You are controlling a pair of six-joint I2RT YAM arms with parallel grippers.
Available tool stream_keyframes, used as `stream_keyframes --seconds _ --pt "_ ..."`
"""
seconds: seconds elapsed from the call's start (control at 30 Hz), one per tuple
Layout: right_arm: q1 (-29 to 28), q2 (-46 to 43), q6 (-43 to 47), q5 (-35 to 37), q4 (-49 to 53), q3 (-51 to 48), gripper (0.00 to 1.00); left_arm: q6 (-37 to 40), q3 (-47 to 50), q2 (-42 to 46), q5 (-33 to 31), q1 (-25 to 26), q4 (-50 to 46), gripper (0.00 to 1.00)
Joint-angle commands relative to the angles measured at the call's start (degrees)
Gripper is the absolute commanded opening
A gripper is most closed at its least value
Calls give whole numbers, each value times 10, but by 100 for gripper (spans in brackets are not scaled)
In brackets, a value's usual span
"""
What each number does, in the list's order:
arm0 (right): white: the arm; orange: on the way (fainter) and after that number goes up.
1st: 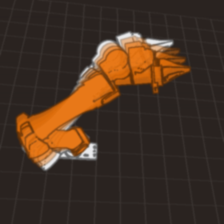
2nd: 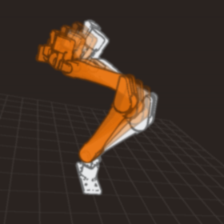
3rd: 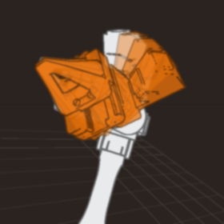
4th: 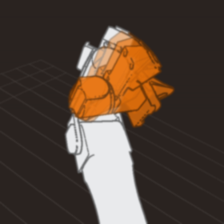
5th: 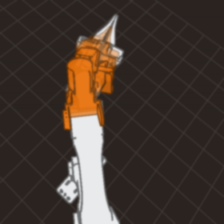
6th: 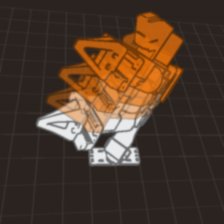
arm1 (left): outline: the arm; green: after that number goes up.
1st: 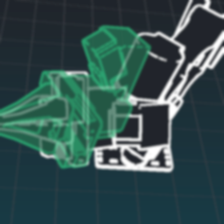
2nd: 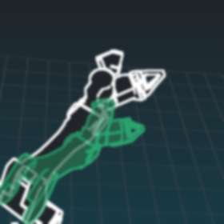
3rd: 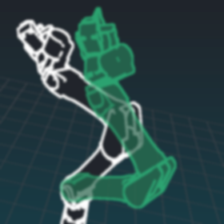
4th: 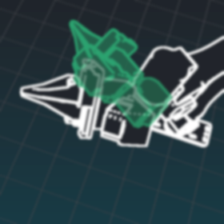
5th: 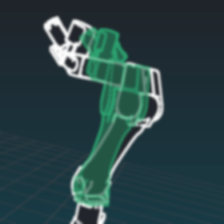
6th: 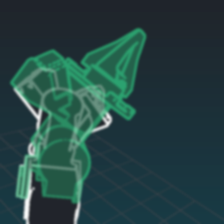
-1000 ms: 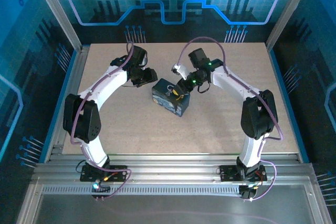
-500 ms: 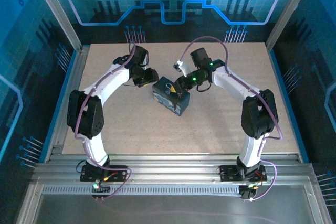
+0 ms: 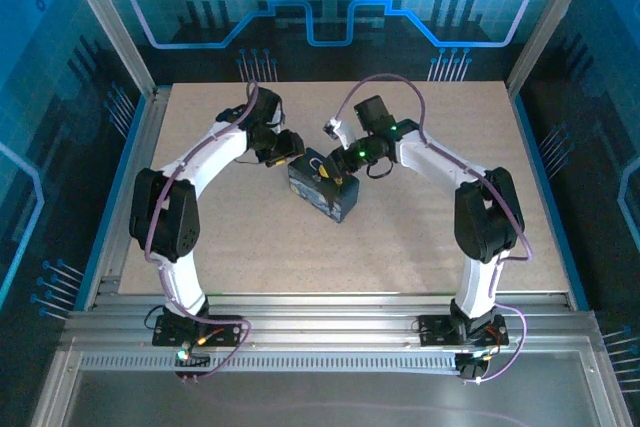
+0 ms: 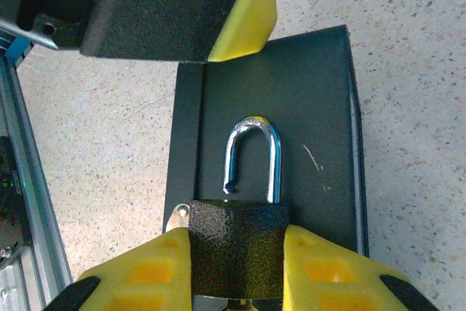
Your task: Unlock a padlock with a key
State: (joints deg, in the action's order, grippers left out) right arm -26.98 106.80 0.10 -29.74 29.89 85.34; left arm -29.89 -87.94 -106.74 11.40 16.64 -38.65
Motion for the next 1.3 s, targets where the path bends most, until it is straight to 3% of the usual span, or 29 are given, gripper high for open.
stream_keyframes --seconds 0.0,0.23,0.57,0.73,0.93,1.13,1.27 --pt "18 -48 -37 -23 -39 -11 20 -1 -3 30 7 -13 -2 51" --pt "74 -89 -57 42 -18 -36 23 -2 -8 65 -2 -30 -15 52" --pt "163 -75 -127 148 -29 -178 28 1 24 102 -21 -32 -26 52" --pt "177 -49 -141 140 -48 -223 30 6 19 110 -26 -34 -36 52" --pt "179 -32 -125 151 -30 -227 50 9 8 125 -28 -49 -46 52" --pt "171 -111 -101 108 -47 -226 63 12 12 135 -29 -59 -50 52" --pt "128 -172 -64 50 -76 -223 69 7 18 134 -24 -60 -45 52"
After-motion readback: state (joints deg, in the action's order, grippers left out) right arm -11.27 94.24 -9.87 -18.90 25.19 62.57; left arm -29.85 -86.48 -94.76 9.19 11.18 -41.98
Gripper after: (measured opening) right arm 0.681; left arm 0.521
